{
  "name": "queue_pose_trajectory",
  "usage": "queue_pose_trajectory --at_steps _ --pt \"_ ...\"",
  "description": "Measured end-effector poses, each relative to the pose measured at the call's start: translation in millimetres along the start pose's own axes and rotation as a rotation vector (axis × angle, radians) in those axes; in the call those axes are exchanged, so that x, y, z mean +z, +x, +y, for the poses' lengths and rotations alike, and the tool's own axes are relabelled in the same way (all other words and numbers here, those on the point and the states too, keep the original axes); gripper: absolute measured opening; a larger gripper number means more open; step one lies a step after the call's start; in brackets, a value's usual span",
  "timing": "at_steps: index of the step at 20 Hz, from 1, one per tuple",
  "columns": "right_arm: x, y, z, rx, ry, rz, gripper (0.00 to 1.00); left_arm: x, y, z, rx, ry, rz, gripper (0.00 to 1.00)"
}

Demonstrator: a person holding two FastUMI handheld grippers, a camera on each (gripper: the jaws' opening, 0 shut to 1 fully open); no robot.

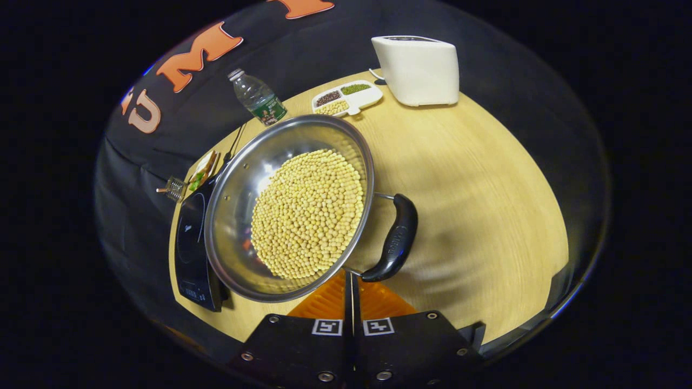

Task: First push the handle of the pot to place it horizontally, then grasp the pot with both hands and set it on the induction cooktop.

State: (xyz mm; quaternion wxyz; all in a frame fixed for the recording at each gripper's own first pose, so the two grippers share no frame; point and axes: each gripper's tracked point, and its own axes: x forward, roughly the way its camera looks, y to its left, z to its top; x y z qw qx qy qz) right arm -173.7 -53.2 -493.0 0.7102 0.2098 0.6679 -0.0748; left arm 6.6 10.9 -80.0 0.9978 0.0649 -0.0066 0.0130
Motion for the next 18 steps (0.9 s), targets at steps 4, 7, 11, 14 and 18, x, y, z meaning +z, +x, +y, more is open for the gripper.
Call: queue_pose_trajectory --at_steps 4,7,11,14,18 --pt "19 4 -12 -0.015 0.055 -0.018 0.00 -9 3 14 0.021 0.009 0.018 0.97" --pt "32 9 -16 -0.025 0.076 -0.026 0.00 -13 3 25 0.043 0.023 0.034 0.97" --pt "45 14 -20 -0.028 0.111 -0.036 0.00 -14 1 34 0.050 0.027 0.041 0.97" --pt "58 20 -24 -0.054 0.099 -0.057 0.00 -8 -1 46 0.072 0.040 0.032 0.98" --pt "71 23 -28 -0.080 0.089 -0.068 0.00 2 -8 61 0.095 0.062 0.008 0.97"
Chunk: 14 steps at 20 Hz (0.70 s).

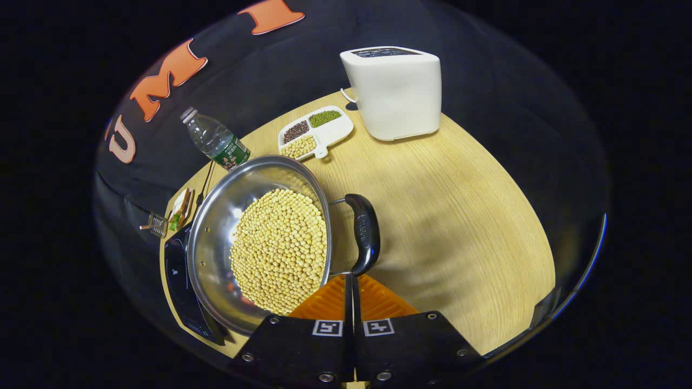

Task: First push the handle of the pot to place it horizontally, then grasp the pot with both hands and set it on the induction cooktop.

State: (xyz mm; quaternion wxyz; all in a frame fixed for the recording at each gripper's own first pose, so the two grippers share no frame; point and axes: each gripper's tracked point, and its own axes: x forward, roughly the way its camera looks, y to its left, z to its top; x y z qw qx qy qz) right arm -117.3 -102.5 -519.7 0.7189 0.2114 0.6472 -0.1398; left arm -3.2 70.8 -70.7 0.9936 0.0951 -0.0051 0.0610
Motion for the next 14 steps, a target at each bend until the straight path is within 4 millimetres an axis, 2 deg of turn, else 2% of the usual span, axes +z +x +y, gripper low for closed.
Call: queue_pose_trajectory --at_steps 8,12,14 --pt "24 12 -1 -0.047 -0.022 -0.011 0.00 17 -18 17 0.008 0.005 -0.042 0.98" --pt "30 17 -4 -0.057 -0.039 -0.021 0.00 26 -29 9 -0.019 -0.009 -0.073 0.97" --pt "33 15 -10 -0.079 -0.059 -0.046 0.01 23 -29 9 -0.028 -0.017 -0.069 0.96"
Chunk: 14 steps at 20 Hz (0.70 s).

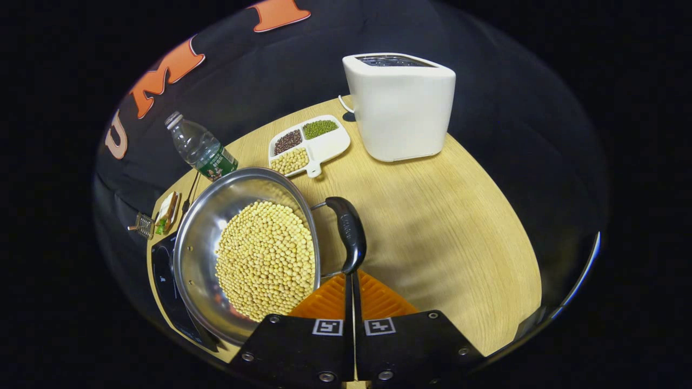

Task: First push the handle of the pot to place it horizontally, then grasp the pot with both hands and set it on the induction cooktop.

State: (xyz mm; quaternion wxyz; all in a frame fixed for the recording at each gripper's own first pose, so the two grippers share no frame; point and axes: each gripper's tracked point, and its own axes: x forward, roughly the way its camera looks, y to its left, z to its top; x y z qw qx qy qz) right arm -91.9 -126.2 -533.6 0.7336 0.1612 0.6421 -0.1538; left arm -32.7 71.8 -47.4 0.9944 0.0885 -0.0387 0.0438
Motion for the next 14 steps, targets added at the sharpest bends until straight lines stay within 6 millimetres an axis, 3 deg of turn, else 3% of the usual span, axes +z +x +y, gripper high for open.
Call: queue_pose_trajectory --at_steps 3,5,6,8,9,14 --pt "1 -12 -7 -0.025 -0.042 -0.039 0.12 -9 2 -10 -0.021 -0.030 0.026 0.98" --pt "9 -29 -11 -0.026 -0.070 -0.101 0.24 -18 5 -26 -0.067 -0.063 0.049 0.97" --pt "18 -36 -10 -0.017 -0.069 -0.148 0.35 -24 7 -40 -0.103 -0.091 0.069 0.97" --pt "29 -57 -3 0.016 -0.067 -0.213 0.43 -43 11 -67 -0.172 -0.134 0.131 0.98" --pt "32 -66 0 0.031 -0.075 -0.235 0.55 -50 13 -81 -0.207 -0.149 0.165 0.98" --pt "37 -87 16 0.062 -0.132 -0.291 0.72 -101 9 -160 -0.386 -0.184 0.347 0.98"
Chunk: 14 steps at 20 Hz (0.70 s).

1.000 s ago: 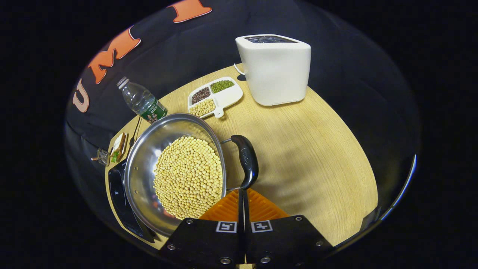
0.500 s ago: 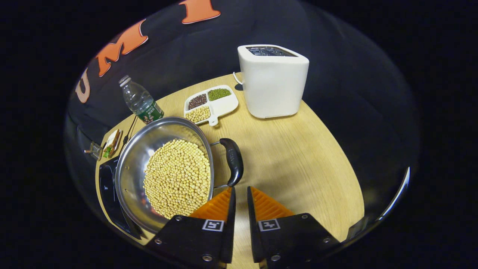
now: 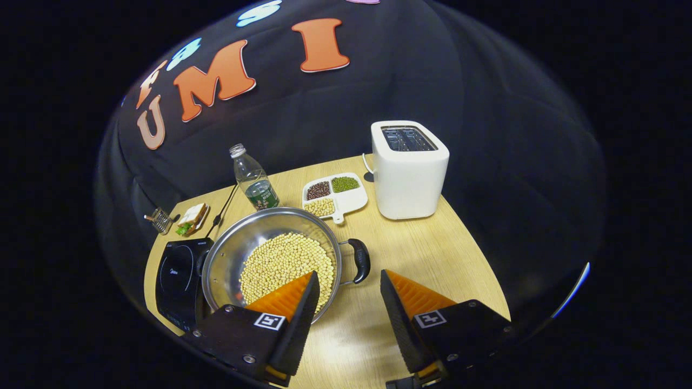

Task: First push the handle of the pot to place it horizontally, then grasp the pot with both hands and set it on the induction cooktop.

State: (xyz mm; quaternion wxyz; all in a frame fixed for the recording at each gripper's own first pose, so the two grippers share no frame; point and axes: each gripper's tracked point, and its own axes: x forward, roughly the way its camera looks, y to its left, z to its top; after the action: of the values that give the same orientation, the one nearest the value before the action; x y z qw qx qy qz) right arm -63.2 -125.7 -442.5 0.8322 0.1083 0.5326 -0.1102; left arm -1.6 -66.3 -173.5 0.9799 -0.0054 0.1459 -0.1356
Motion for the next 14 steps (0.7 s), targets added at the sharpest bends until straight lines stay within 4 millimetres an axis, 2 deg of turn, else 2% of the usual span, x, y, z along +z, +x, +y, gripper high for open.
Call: queue_pose_trajectory --at_steps 2,3,6,7,10,14 --pt "0 1 5 0.002 -0.019 -0.007 0.75 -29 15 -19 -0.040 -0.012 0.078 0.96" --pt "-2 2 8 0.003 -0.028 -0.006 0.76 -42 21 -24 -0.050 -0.016 0.113 0.99" --pt "-3 4 13 0.010 -0.043 -0.002 0.79 -86 37 -40 -0.075 -0.025 0.221 0.96" --pt "-3 6 16 0.019 -0.040 0.000 0.80 -98 45 -45 -0.082 -0.019 0.250 0.87" --pt "-4 14 23 0.031 -0.040 -0.005 0.86 -135 65 -57 -0.091 0.003 0.355 0.89" --pt "-4 21 25 0.025 -0.070 -0.010 0.87 -182 90 -69 -0.086 -0.010 0.481 0.87"
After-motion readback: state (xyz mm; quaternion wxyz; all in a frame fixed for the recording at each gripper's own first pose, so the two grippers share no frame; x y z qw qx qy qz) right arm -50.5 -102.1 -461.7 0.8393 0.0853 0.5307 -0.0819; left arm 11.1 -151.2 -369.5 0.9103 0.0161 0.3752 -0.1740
